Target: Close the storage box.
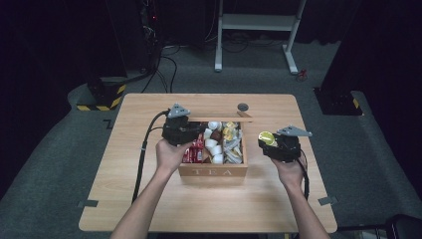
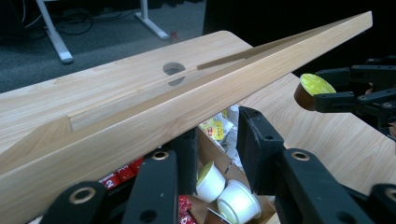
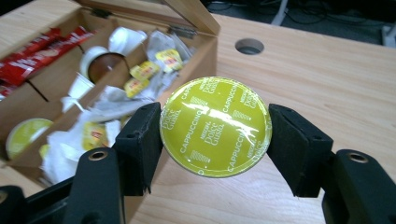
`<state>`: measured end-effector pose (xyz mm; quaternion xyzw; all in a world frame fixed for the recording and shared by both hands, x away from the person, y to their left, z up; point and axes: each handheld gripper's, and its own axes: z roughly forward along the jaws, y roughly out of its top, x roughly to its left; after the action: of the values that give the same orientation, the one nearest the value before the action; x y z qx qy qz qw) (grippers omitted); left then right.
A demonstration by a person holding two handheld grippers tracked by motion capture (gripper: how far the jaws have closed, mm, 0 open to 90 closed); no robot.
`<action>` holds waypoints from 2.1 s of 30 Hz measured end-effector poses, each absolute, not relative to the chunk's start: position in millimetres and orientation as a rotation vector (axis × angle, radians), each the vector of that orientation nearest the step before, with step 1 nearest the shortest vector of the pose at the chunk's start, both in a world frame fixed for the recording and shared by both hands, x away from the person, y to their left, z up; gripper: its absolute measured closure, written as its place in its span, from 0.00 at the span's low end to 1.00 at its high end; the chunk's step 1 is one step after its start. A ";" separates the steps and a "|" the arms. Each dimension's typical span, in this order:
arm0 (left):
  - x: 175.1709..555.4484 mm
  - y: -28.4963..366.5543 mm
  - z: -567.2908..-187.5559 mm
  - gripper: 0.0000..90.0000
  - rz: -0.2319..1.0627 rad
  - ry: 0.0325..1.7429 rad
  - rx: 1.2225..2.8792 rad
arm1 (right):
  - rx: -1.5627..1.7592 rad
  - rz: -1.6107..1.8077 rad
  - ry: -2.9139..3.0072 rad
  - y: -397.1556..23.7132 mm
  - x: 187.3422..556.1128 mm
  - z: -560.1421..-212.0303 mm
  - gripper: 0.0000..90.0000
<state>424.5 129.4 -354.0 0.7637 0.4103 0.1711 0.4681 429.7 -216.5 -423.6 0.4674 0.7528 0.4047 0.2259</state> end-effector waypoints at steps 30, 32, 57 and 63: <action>420.6 128.4 -357.5 0.76 0.407 1.005 1.873 | 1.434 0.955 2.120 -223.4 447.9 -482.1 0.42; 420.3 128.5 -357.9 0.76 0.407 1.004 1.873 | 1.437 0.951 2.125 -222.5 448.7 -483.2 0.42; 418.4 129.1 -360.3 0.76 0.401 0.997 1.872 | 1.450 0.968 2.129 -223.2 450.9 -495.3 0.37; 418.5 129.2 -360.1 0.75 0.395 0.999 1.869 | 1.443 1.017 2.112 -228.0 447.2 -490.7 0.37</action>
<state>418.5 129.2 -360.1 0.7637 0.4082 0.1613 0.4734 447.2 -228.0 -490.7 0.5143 0.7527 0.3626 0.1934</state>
